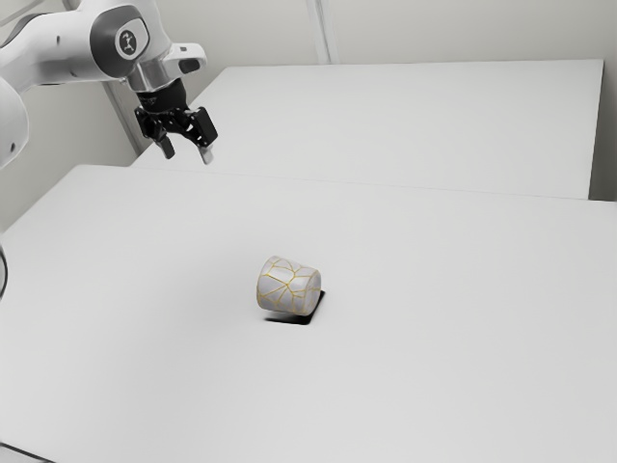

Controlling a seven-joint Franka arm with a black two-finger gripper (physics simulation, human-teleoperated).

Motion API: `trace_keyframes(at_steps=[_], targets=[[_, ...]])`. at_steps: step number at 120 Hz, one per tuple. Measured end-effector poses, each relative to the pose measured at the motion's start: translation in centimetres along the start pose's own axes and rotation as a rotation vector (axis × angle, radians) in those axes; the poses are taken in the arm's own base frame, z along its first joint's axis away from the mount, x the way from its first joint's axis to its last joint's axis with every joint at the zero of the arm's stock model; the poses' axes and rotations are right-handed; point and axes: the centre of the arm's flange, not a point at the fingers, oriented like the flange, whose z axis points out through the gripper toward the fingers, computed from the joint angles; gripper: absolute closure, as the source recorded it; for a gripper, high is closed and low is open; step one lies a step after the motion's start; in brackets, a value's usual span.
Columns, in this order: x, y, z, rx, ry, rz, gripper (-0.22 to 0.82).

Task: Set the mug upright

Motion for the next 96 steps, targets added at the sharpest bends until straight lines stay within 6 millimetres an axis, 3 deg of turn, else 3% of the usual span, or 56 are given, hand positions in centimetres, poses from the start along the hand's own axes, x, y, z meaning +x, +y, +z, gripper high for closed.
trace_keyframes(at_steps=[30, 52, 71, 96], targets=[[-0.1, 0.2, -0.1, -0.002, -0.002, -0.008, 0.00], [-0.5, 0.7, 1.5, -0.098, -0.015, -0.022, 0.00], [-2.6, -0.1, 4.8, -0.356, -0.036, -0.083, 0.00], [-5.4, -2.8, 13.0, -0.741, -0.062, -0.188, 0.00]])
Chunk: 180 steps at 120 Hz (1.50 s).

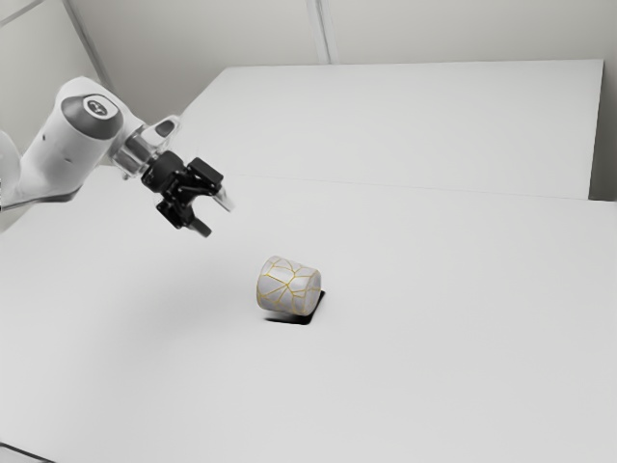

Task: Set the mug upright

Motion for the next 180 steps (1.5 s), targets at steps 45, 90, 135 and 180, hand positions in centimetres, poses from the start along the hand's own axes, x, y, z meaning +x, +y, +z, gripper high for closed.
trace_keyframes(at_steps=[45, 90, 135, 180], targets=[[2.9, -6.9, 10.1, -0.316, -0.004, 0.005, 0.00], [3.4, -8.8, 14.3, -0.475, 0.053, 0.027, 0.04], [2.0, -9.6, 15.8, -0.520, 0.049, 0.079, 0.69], [0.5, -4.1, 8.8, -0.300, 0.050, 0.303, 0.77]])
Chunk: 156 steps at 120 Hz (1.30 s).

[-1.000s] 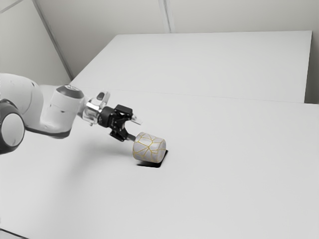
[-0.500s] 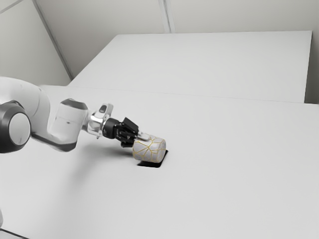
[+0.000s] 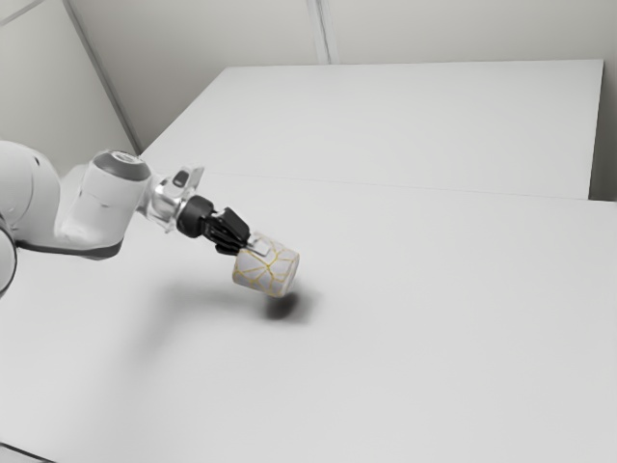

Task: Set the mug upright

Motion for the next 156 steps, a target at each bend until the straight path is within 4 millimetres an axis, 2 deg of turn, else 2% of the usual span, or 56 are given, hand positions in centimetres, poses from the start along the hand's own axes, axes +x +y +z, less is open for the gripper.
trace_keyframes(at_steps=[22, 38, 63, 100, 106, 122, 132, 139, 156], targets=[[0.7, 4.1, -2.1, 0.420, -0.216, 0.149, 0.78], [1.2, 5.2, -3.1, 0.691, -0.327, 0.220, 0.78], [1.0, 3.2, -3.0, 0.911, -0.332, 0.235, 0.78], [-1.2, -0.4, -0.2, 1.010, -0.265, 0.212, 0.77], [-1.5, -0.8, 0.2, 1.012, -0.256, 0.204, 0.72], [-1.6, -0.9, 0.8, 1.016, -0.229, 0.196, 0.42], [-1.4, -0.3, 0.8, 1.021, -0.207, 0.199, 0.28], [-1.2, 0.8, 0.5, 1.026, -0.185, 0.208, 0.22], [0.2, 5.6, -1.5, 1.031, -0.124, 0.232, 0.11]])
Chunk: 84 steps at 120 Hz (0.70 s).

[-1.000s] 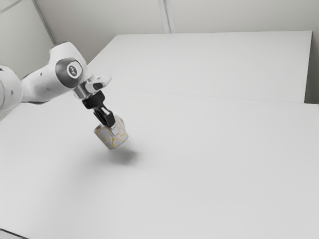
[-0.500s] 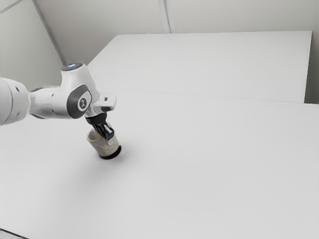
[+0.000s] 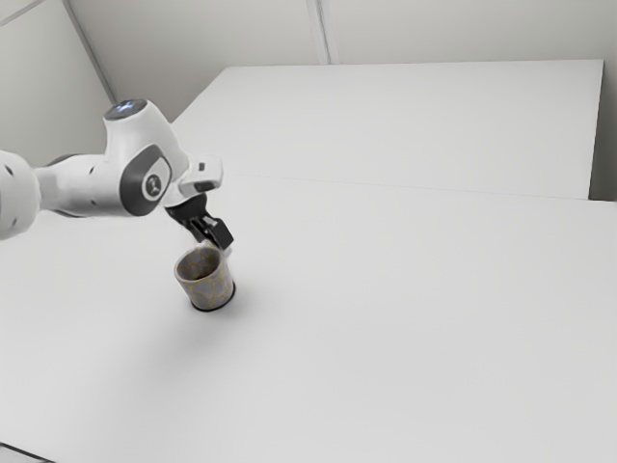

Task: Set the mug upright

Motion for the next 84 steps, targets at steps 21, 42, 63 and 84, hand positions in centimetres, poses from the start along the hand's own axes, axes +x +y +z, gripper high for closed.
trace_keyframes(at_steps=[21, 42, 63, 84], targets=[[5.2, -1.1, -6.9, -0.004, 0.018, -0.026, 0.05], [8.9, -2.6, -12.6, -0.010, 0.002, -0.065, 0.02], [9.9, -1.9, -17.8, -0.018, -0.016, -0.080, 0.01], [9.4, -1.0, -19.7, -0.031, -0.060, -0.093, 0.00]])
